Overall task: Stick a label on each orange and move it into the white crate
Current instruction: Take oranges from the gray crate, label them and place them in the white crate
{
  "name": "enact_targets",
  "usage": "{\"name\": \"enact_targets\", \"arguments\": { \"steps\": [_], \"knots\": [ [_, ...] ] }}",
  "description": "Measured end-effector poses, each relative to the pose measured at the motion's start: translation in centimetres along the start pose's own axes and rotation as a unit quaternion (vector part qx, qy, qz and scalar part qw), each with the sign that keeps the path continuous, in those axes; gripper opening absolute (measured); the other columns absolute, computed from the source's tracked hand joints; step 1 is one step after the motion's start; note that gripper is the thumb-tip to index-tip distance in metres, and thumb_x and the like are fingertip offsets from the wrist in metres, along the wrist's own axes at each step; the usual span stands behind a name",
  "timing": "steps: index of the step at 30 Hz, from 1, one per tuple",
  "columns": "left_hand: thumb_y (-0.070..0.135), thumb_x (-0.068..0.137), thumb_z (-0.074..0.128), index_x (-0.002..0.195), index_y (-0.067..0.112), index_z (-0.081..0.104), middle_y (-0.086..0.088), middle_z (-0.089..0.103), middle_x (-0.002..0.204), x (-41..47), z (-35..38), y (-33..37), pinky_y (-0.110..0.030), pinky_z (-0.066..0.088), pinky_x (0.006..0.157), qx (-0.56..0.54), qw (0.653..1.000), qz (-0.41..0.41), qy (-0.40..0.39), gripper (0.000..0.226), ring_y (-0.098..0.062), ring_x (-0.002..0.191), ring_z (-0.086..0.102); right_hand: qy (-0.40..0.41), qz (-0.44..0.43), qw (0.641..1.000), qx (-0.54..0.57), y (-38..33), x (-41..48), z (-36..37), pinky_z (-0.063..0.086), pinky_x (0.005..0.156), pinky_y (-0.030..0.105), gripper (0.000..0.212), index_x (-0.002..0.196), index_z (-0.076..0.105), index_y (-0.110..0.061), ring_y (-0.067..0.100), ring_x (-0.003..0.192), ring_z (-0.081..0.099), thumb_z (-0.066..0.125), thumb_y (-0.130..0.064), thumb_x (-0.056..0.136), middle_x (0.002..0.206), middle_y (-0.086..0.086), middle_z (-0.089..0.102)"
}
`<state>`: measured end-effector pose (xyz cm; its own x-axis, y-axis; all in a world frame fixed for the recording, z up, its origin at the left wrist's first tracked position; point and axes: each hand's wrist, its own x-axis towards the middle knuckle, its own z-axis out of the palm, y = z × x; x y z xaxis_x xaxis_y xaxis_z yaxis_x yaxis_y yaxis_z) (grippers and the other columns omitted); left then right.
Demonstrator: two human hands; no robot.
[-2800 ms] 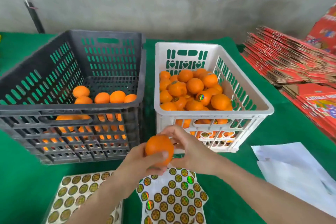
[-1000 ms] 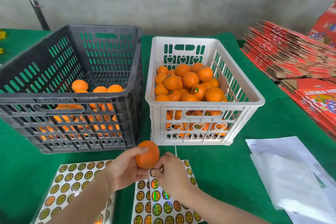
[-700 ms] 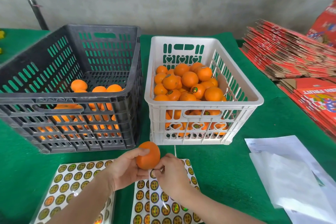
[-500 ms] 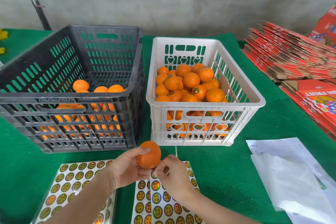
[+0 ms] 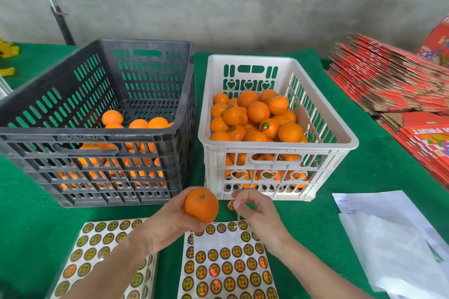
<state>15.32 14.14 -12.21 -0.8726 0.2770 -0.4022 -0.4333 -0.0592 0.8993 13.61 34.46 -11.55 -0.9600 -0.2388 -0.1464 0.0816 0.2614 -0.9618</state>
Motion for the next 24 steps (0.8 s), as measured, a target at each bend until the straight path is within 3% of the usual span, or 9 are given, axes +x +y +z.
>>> {"name": "enact_targets", "arguments": {
  "steps": [3,6,12,15,18,21,24],
  "knots": [
    [0.028,0.028,0.098,0.124,0.015,0.054,-0.019,0.062,0.114,0.1,0.7,0.3,-0.036,0.055,0.075,-0.127,0.992,-0.009,-0.004,0.106,-0.031,0.090,0.066,-0.063,-0.030,0.997,0.023,-2.3,-0.1,-0.8,0.040,0.078,0.006,0.026,0.069,0.063,-0.026,-0.010,0.099,0.054,0.061,-0.007,0.087,0.111,-0.012,0.060],
    [0.047,0.033,0.094,0.126,0.010,0.052,-0.018,0.066,0.094,0.1,1.5,1.1,-0.031,0.054,0.058,-0.217,0.975,-0.041,0.001,0.109,-0.029,0.071,0.064,-0.119,-0.054,0.991,-0.011,-4.1,-0.4,-0.9,0.044,0.089,0.014,0.025,0.071,0.063,-0.030,-0.002,0.106,0.054,0.062,-0.011,0.088,0.117,-0.014,0.055],
    [0.049,0.052,0.083,0.127,0.010,0.051,-0.016,0.068,0.087,0.0,2.2,1.7,-0.029,0.054,0.058,-0.214,0.976,-0.049,-0.013,0.090,-0.026,0.068,0.062,-0.123,-0.091,0.975,-0.163,-5.4,-0.2,-0.3,0.037,0.103,0.027,0.022,0.076,0.056,-0.038,0.000,0.113,0.045,0.059,-0.021,0.090,0.116,-0.020,0.045],
    [0.047,0.048,0.089,0.127,0.010,0.052,-0.017,0.067,0.089,0.1,2.3,1.7,-0.030,0.056,0.060,-0.217,0.975,-0.049,-0.019,0.094,-0.027,0.069,0.062,-0.117,-0.092,0.970,-0.190,-5.7,-0.1,-0.1,0.037,0.104,0.030,0.021,0.077,0.054,-0.038,0.002,0.113,0.044,0.058,-0.023,0.091,0.117,-0.016,0.045],
    [0.048,0.050,0.087,0.127,0.009,0.052,-0.018,0.066,0.091,0.1,2.5,1.9,-0.030,0.056,0.061,-0.222,0.973,-0.052,-0.023,0.093,-0.027,0.069,0.062,-0.111,-0.099,0.964,-0.219,-5.7,-0.1,0.0,0.036,0.100,0.022,0.013,0.083,0.053,-0.033,0.001,0.111,0.043,0.056,-0.024,0.092,0.118,-0.013,0.045],
    [0.044,0.058,0.078,0.125,0.009,0.055,-0.018,0.067,0.096,-0.1,2.7,2.1,-0.030,0.056,0.063,-0.227,0.972,-0.053,-0.023,0.079,-0.027,0.070,0.062,-0.089,-0.119,0.957,-0.248,-5.8,-0.4,0.2,0.030,0.085,0.004,0.010,0.086,0.050,-0.030,0.000,0.107,0.042,0.054,-0.024,0.093,0.115,-0.013,0.044],
    [0.041,0.060,0.077,0.122,0.011,0.056,-0.017,0.068,0.095,-0.2,2.9,2.4,-0.031,0.056,0.060,-0.235,0.970,-0.051,-0.024,0.073,-0.026,0.070,0.064,-0.057,-0.135,0.950,-0.274,-5.7,-0.9,0.6,0.032,0.076,0.006,0.012,0.086,0.044,-0.032,0.003,0.104,0.044,0.053,-0.028,0.093,0.113,-0.012,0.044]
  ]
}}
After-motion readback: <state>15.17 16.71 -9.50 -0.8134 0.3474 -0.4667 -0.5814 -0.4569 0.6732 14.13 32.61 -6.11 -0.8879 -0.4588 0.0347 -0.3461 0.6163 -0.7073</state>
